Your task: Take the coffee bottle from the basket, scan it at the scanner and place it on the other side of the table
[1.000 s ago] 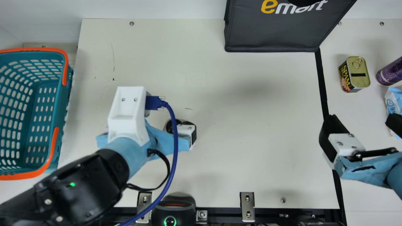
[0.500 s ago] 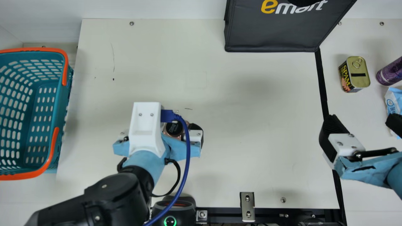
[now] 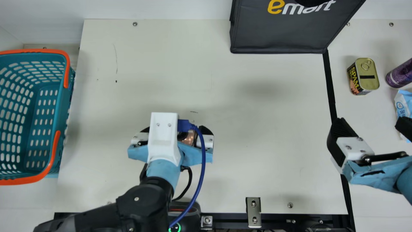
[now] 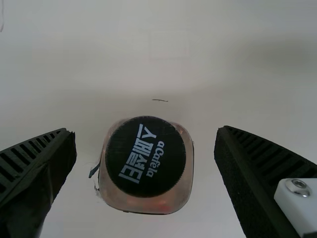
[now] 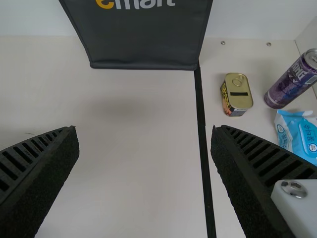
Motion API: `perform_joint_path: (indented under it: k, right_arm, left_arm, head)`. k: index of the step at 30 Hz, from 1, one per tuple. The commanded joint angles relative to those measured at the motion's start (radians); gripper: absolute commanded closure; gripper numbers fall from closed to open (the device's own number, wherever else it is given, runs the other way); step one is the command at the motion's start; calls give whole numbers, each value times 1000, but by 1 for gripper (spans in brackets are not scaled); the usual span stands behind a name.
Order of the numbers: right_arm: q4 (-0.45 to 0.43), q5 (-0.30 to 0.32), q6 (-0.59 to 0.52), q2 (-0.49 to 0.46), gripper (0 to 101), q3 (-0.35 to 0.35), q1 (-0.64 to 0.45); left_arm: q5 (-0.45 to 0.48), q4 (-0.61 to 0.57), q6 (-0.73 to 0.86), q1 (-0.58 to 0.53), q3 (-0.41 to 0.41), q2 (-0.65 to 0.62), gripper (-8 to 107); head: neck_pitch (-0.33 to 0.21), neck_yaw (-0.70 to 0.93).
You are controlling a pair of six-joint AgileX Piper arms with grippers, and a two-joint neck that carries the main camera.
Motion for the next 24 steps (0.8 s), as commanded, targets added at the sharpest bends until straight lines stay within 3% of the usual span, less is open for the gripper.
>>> perform_joint_path:
  k: [1, 14, 24]
  right_arm:
    - [0, 0, 0, 0, 6, 0, 0]
    - [0, 0, 0, 0, 6, 0, 0]
    - [0, 0, 0, 0, 6, 0, 0]
  left_arm:
    - [-1, 13, -8, -2, 4, 4, 22]
    - [4, 91, -32, -13, 24, -17, 107]
    - [-100, 22, 171, 20, 48, -140, 107]
  head:
    - [-29, 2]
    - [-29, 2]
    - [-29, 2]
